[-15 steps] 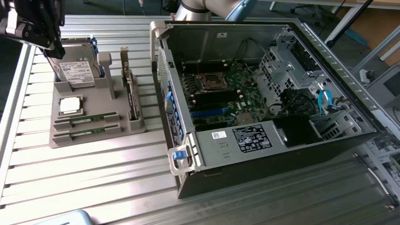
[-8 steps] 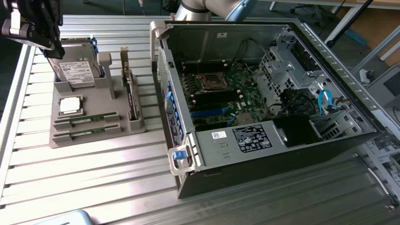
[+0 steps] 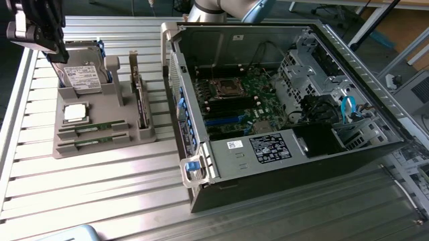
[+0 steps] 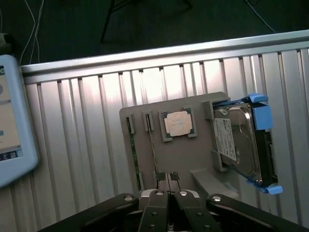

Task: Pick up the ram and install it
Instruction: 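Pick up the ram and move it above insertion slot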

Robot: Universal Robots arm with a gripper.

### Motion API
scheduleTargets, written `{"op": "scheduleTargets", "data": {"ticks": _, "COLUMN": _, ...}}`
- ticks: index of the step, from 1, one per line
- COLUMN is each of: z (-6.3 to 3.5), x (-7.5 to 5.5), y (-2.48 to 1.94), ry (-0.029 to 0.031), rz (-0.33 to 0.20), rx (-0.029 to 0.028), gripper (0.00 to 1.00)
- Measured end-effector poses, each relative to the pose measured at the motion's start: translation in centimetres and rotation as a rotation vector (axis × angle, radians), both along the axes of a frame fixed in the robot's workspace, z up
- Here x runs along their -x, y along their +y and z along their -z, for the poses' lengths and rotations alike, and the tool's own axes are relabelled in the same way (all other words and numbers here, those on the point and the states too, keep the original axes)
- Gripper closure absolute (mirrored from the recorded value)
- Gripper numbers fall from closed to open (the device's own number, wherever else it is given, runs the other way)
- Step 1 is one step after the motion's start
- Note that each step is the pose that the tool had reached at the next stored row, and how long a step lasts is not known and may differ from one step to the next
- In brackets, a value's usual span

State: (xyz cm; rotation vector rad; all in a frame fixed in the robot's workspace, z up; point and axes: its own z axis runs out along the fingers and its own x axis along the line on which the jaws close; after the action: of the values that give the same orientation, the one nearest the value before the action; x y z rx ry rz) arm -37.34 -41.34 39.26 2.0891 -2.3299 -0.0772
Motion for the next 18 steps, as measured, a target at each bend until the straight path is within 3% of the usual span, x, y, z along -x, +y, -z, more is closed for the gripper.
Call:
{"op": "scheduleTargets", "data": {"ticks": 4, "z": 0.0, "x": 0.0, "y": 0.0, "ry": 0.0001, "rz": -0.065, "rx": 0.0, "gripper": 0.89}}
{"op": "scheduleTargets", "data": {"ticks": 13, "z": -0.01, "x": 0.02, "y": 0.0, "ry": -0.0004, "rz": -0.071, "rx": 0.0001, "gripper": 0.89}}
{"op": "scheduleTargets", "data": {"ticks": 18, "z": 0.0, "x": 0.06, "y": 0.0, "ry": -0.0085, "rz": -0.072, "rx": 0.0003, "gripper": 0.89}}
